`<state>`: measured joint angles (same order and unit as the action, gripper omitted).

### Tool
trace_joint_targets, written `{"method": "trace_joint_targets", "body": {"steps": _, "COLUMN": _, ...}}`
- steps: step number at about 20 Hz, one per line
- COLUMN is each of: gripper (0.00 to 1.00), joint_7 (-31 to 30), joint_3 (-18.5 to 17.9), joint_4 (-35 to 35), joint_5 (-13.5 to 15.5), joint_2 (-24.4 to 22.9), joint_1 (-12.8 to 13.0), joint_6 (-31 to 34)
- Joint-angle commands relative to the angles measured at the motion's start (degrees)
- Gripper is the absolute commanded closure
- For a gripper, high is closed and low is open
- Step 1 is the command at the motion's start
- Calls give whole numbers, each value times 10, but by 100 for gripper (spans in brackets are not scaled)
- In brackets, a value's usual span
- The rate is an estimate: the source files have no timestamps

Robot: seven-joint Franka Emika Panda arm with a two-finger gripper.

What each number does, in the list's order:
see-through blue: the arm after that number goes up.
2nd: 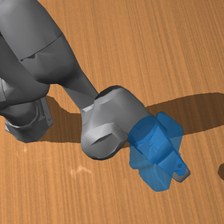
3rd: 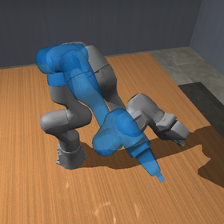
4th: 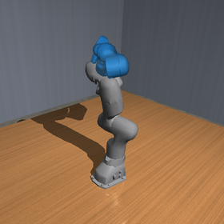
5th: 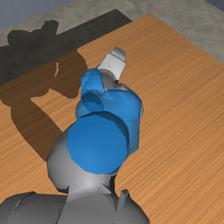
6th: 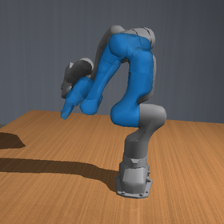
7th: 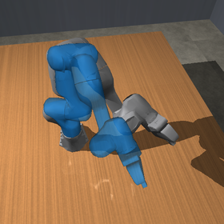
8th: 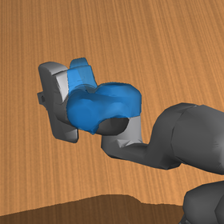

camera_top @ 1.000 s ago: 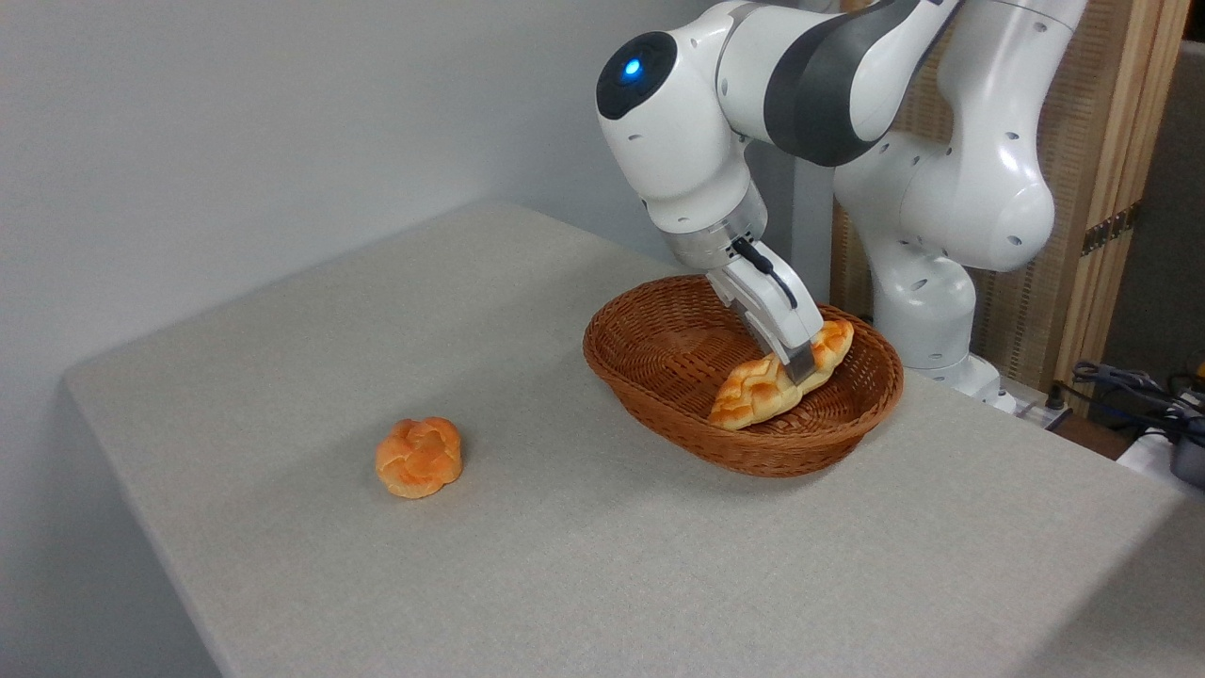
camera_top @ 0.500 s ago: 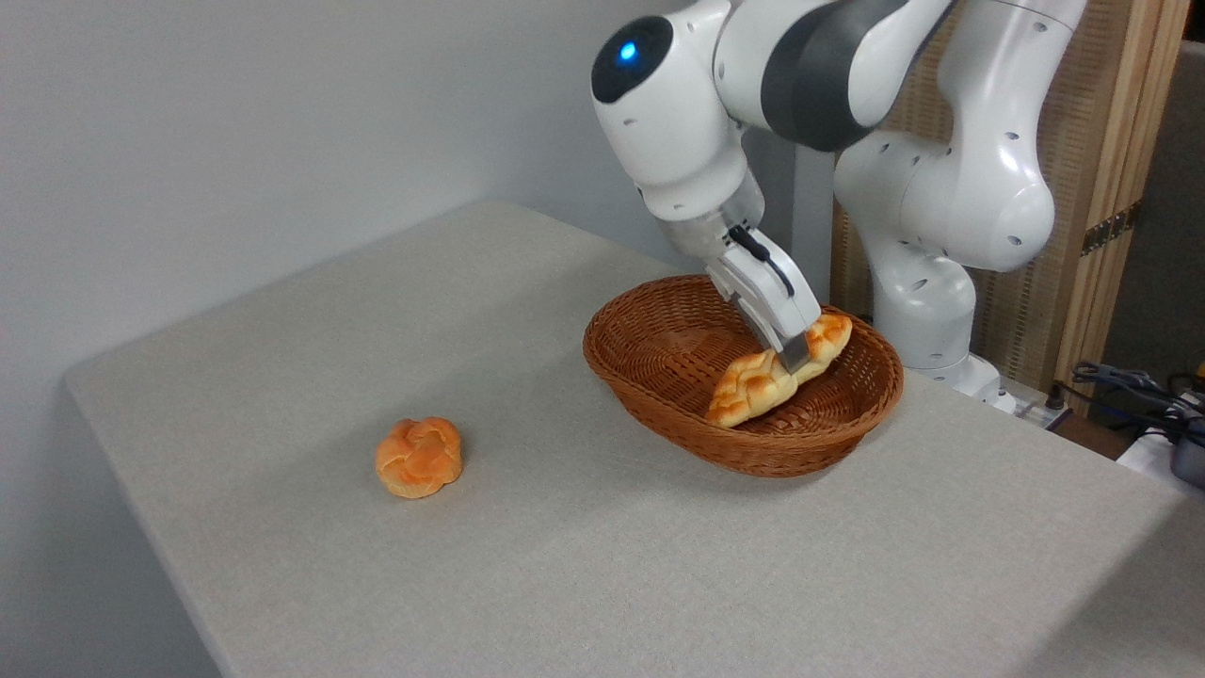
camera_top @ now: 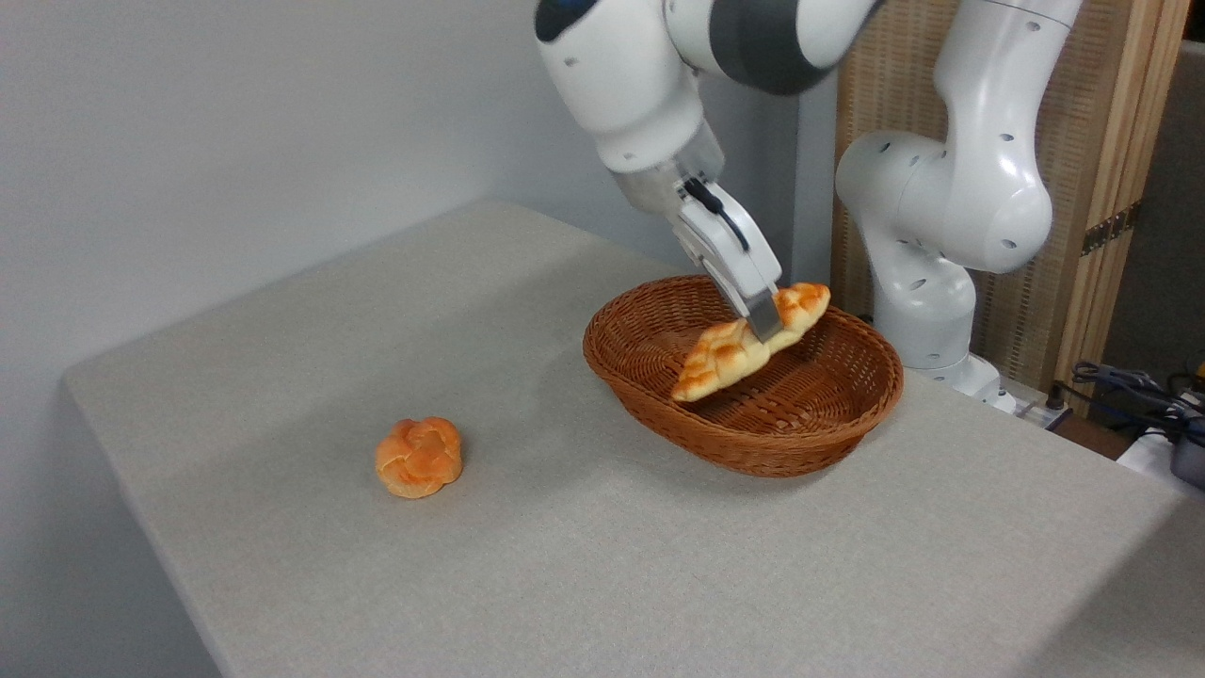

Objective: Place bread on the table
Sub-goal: 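Lift the braided loaf out of the basket and carry it over the table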

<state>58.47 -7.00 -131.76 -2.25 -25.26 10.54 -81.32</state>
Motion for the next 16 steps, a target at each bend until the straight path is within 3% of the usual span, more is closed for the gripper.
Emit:
{"method": "trace_joint_targets", "body": {"steps": 1, "gripper": 75, "joint_7": 13, "joint_3": -13, "joint_4": 74, "joint_5": 6, "joint_2": 32, "joint_1": 8, "joint_6": 33}}
{"method": "trace_joint_targets", "body": {"steps": 5, "gripper": 75, "joint_7": 14, "joint_3": -16, "joint_4": 134, "joint_5": 7, "joint_2": 54, "joint_1": 8, "joint_6": 30}}
{"method": "trace_joint_targets", "body": {"steps": 11, "gripper": 75, "joint_7": 7, "joint_3": -20, "joint_4": 227, "joint_5": 5, "joint_2": 136, "joint_1": 7, "joint_6": -18}}
{"method": "trace_joint_targets", "body": {"steps": 16, "gripper": 74, "joint_7": -56, "joint_3": -28, "joint_4": 228, "joint_5": 24, "joint_2": 217, "joint_1": 7, "joint_6": -161}}
